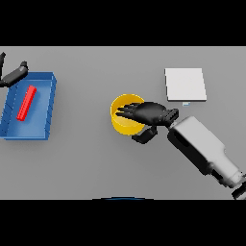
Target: Pick up the red beaker and tilt it to pour out 1 green nut into yellow bowl. Pick up the yellow bowl and place it on the metallic measuring scale.
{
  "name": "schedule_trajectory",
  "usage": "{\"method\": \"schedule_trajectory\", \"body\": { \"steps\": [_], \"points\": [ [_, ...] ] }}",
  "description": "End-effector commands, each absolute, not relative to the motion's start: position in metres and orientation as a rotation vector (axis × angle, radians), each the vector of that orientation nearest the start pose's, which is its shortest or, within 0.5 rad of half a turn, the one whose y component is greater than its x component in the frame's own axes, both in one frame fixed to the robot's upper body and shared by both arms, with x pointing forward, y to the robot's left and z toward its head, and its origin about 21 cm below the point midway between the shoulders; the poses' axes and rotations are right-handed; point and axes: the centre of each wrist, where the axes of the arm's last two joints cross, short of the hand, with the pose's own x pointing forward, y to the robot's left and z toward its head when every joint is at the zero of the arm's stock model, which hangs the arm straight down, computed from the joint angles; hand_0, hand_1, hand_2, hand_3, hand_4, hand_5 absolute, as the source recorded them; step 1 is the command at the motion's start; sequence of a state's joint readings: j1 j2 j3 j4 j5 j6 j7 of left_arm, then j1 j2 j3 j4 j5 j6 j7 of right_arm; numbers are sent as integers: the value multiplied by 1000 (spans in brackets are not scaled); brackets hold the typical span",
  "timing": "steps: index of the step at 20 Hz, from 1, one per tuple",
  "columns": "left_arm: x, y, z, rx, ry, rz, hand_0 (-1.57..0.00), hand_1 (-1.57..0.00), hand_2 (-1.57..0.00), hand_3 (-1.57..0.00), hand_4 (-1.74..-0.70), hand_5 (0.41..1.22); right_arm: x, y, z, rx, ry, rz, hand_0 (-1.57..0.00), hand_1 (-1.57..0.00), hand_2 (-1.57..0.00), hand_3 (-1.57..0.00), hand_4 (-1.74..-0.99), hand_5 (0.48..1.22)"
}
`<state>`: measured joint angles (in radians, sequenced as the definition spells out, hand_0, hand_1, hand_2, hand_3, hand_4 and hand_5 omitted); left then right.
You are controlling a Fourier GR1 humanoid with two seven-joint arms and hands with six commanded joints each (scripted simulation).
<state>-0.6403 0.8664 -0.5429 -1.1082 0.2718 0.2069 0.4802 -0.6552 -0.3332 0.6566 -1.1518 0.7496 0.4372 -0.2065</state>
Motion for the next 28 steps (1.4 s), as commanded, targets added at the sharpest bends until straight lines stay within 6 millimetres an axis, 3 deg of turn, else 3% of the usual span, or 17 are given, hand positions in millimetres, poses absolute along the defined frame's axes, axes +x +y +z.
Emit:
{"method": "schedule_trajectory", "body": {
  "steps": [1,4,7,10,12,13,15,17,20,24,28],
  "points": [
    [365,338,124,693,-1084,-473,1,1,1,1,-794,728,348,-133,44,-184,-1314,1984,1,1,-4,-15,-1286,710],
    [365,332,124,693,-1084,-472,1,1,1,1,-793,730,351,-132,40,-180,-1338,1974,1,1,-27,-60,-1293,738],
    [362,332,119,691,-1074,-471,1,1,1,1,-796,730,353,-128,42,-173,-1324,1955,-68,-69,-140,-178,-1365,838],
    [364,332,122,700,-1079,-471,1,1,1,1,-793,729,350,-130,42,-162,-1316,1989,-469,-376,-379,-419,-1479,999],
    [364,333,125,707,-1079,-472,1,1,1,1,-788,732,352,-129,43,-169,-1315,1994,-780,-649,-590,-834,-1469,1079],
    [364,335,123,695,-1080,-470,1,1,1,1,-791,733,350,-131,43,-164,-1310,1984,-938,-806,-787,-978,-1521,1108],
    [364,337,122,691,-1084,-470,1,1,1,1,-793,736,351,-131,43,-159,-1310,1987,-1166,-1081,-1069,-1030,-1594,1148],
    [365,336,121,697,-1079,-470,1,1,1,1,-793,734,350,-131,45,-152,-1302,1994,-1312,-1258,-1250,-1089,-1642,1175],
    [367,332,121,689,-1086,-475,1,1,1,1,-790,727,350,-130,48,-183,-1297,1985,-1438,-1411,-1406,-1153,-1683,1197],
    [367,339,124,704,-1090,-475,1,1,1,1,-783,727,353,-135,71,-205,-1302,1968,-1517,-1505,-1504,-1350,-1711,1211],
    [363,341,123,712,-1097,-464,1,1,1,1,-788,733,352,-148,98,-232,-1323,1965,-1549,-1544,-1543,-1325,-1721,1217]
  ]
}}
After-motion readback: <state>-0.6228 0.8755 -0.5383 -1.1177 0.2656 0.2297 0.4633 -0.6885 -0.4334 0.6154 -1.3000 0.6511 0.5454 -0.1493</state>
